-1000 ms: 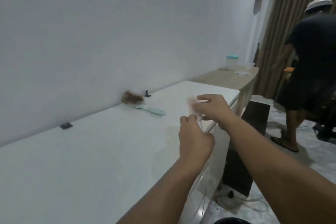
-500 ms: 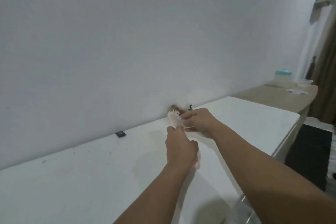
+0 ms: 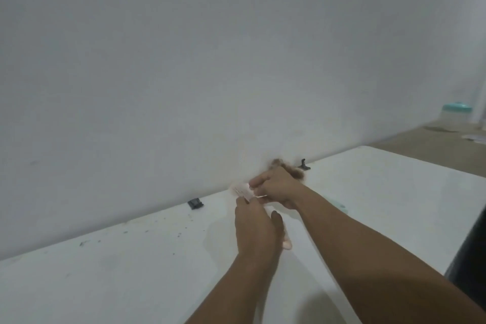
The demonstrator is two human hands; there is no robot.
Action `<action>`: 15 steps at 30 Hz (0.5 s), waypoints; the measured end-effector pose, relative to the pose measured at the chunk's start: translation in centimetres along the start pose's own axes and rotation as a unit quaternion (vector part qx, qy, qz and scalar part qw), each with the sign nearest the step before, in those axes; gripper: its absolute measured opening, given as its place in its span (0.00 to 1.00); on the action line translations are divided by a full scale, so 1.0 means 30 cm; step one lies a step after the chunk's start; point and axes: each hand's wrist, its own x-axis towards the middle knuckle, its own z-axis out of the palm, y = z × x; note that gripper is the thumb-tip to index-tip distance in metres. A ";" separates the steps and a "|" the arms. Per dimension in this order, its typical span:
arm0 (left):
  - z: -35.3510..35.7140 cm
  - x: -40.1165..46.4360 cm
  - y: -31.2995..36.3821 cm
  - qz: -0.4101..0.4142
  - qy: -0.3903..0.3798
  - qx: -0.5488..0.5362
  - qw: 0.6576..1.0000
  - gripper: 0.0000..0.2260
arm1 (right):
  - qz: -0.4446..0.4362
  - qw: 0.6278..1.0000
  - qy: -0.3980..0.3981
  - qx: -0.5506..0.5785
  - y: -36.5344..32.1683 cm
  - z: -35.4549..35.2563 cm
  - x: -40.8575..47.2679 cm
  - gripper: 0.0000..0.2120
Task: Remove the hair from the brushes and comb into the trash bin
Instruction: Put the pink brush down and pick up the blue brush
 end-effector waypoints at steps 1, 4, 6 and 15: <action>0.000 0.002 -0.003 0.005 -0.003 -0.004 1.000 0.13 | -0.003 1.000 -0.003 -0.005 -0.002 -0.001 -0.001 0.11; -0.001 0.010 -0.005 0.005 -0.018 -0.016 1.000 0.11 | -0.011 1.000 0.000 0.016 0.002 -0.025 -0.002 0.11; 0.000 0.018 -0.010 -0.002 -0.030 -0.015 0.999 0.10 | -0.029 0.998 0.054 -0.011 0.017 -0.057 -0.003 0.11; 0.022 0.031 -0.015 0.016 -0.047 0.040 0.998 0.25 | 0.023 0.895 0.249 -0.369 0.179 -0.234 -0.049 0.12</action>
